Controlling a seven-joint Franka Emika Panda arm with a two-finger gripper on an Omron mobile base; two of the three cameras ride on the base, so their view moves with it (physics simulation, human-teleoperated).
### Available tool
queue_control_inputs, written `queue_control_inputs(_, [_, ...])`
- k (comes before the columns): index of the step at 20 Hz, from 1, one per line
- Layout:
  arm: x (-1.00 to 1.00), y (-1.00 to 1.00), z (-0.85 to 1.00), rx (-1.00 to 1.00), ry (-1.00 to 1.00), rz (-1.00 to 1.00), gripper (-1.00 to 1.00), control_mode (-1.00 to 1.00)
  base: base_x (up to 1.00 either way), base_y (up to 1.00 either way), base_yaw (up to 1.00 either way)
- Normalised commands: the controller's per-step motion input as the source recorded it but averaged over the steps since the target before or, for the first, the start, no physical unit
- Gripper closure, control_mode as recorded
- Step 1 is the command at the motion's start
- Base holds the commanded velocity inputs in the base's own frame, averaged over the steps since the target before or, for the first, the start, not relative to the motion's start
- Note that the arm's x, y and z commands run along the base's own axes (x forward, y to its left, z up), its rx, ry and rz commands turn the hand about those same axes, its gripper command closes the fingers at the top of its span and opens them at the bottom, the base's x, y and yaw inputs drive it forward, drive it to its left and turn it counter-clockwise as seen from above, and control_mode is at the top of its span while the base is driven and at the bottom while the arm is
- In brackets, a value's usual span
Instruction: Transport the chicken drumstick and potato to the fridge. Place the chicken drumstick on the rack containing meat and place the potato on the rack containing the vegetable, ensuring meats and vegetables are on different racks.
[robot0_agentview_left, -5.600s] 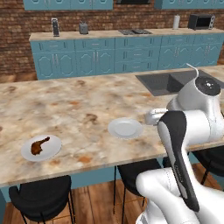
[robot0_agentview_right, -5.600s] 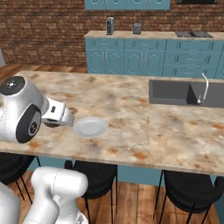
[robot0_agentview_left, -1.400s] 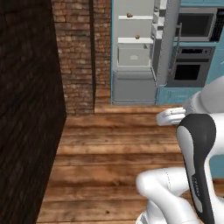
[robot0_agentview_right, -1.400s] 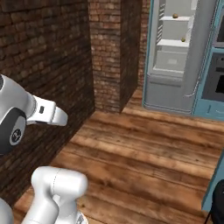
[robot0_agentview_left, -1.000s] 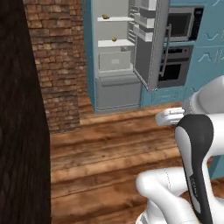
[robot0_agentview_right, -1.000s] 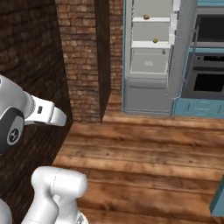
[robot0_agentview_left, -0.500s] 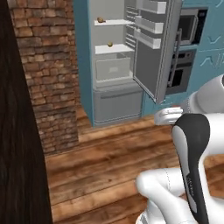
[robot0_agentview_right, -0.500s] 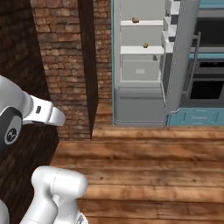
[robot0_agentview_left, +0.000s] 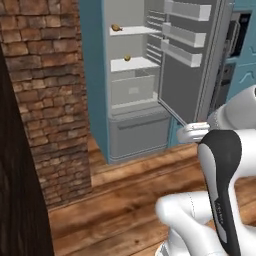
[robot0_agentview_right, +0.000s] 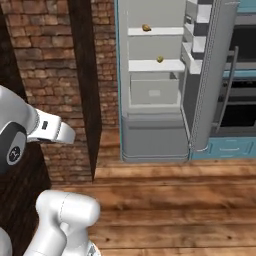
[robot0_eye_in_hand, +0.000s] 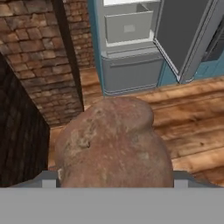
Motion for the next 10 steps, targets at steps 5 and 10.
queue_control_inputs(5, [0.0, 0.0, 0.0, 0.0, 0.0, 0.0, 1.0, 1.0, 1.0, -0.06, -0.12])
queue_control_inputs(10, [0.0, 0.0, 0.0, 0.0, 0.0, 0.0, 1.0, 1.0, 1.0, -0.28, -0.21])
